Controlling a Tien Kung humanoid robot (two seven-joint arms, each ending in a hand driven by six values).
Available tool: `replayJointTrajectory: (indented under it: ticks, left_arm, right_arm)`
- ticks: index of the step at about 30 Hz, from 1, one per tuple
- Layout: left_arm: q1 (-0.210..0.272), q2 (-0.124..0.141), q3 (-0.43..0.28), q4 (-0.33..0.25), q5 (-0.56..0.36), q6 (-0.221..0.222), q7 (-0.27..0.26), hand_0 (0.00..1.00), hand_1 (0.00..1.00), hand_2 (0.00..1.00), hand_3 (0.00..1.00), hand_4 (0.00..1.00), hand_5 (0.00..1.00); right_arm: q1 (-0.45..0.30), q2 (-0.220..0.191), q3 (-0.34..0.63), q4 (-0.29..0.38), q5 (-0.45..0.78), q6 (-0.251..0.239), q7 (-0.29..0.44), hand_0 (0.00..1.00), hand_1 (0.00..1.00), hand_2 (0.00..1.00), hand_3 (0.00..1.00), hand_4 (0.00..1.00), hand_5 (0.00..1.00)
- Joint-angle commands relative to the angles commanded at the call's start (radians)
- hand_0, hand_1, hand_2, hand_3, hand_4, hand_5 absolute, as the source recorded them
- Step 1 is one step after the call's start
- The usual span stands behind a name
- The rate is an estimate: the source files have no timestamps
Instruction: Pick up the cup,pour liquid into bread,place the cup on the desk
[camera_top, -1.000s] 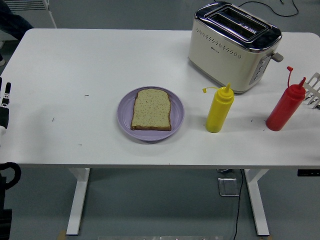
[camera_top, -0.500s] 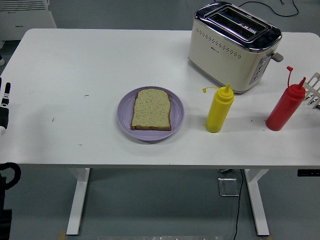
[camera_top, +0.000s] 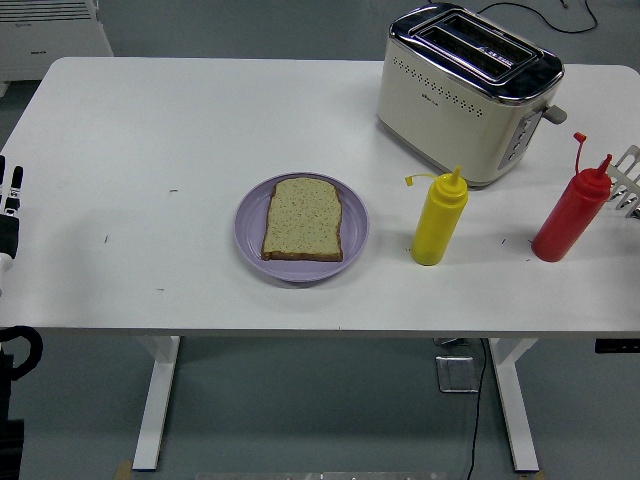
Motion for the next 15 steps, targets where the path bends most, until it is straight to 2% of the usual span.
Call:
replayJointTrajectory:
  ticks: [12, 13, 15]
  left_arm:
    - [0.003, 0.0, 0.007, -0.001, 0.0, -0.001, 0.0, 0.789, 0.754, 0.749, 0.685, 0.565, 0.998]
    - [0.003, 0.0, 0.008, -0.001, 0.0, -0.001, 0.0, 0.79, 0.754, 0.749, 0.685, 0.564, 0.998]
    - [0.002, 0.0, 0.007, -0.002, 0.0, -0.001, 0.0, 0.79, 0.754, 0.749, 0.685, 0.564, 0.998]
  right_arm:
    - [-0.005, -0.001, 0.001, 0.0, 0.006, -0.001, -0.006, 0.781, 0.718, 0.751, 0.78, 0.651, 0.721]
    - [-0.005, 0.0, 0.002, 0.0, 0.007, -0.001, -0.006, 0.779, 0.716, 0.748, 0.778, 0.639, 0.754]
    - [-0.004, 0.0, 0.004, 0.0, 0.007, 0.0, -0.008, 0.779, 0.716, 0.748, 0.778, 0.639, 0.754]
